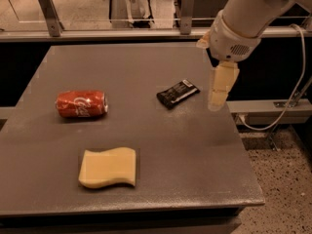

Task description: Move rxbar chocolate near sponge

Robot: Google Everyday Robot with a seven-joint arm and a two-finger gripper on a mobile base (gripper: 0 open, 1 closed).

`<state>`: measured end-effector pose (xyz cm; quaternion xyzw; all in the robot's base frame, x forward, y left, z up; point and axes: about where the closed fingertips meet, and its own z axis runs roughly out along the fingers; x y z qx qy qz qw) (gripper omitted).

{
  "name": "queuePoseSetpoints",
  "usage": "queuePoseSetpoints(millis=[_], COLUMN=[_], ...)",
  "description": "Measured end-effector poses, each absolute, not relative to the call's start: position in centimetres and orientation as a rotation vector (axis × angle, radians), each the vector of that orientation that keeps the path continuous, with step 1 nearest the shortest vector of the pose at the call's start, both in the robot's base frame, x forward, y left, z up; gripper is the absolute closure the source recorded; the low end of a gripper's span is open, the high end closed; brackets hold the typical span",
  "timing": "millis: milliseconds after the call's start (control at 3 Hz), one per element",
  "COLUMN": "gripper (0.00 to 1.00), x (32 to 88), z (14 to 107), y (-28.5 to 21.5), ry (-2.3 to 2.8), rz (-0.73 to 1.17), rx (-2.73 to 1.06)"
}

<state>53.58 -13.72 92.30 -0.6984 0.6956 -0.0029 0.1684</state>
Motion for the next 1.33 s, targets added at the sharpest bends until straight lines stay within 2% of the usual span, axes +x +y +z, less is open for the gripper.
queuePoseSetpoints(millis=[667,1000,1333], gripper=[0.00,0.18,0.41], x=[61.4,63.4,63.5], z=[85.0,82.6,82.4], y=[-12.4,-11.0,-10.9], ry=[1.818,1.758,1.757], rz=[0.184,0.247,0.251], rx=[-2.060,-2.112,-2.113])
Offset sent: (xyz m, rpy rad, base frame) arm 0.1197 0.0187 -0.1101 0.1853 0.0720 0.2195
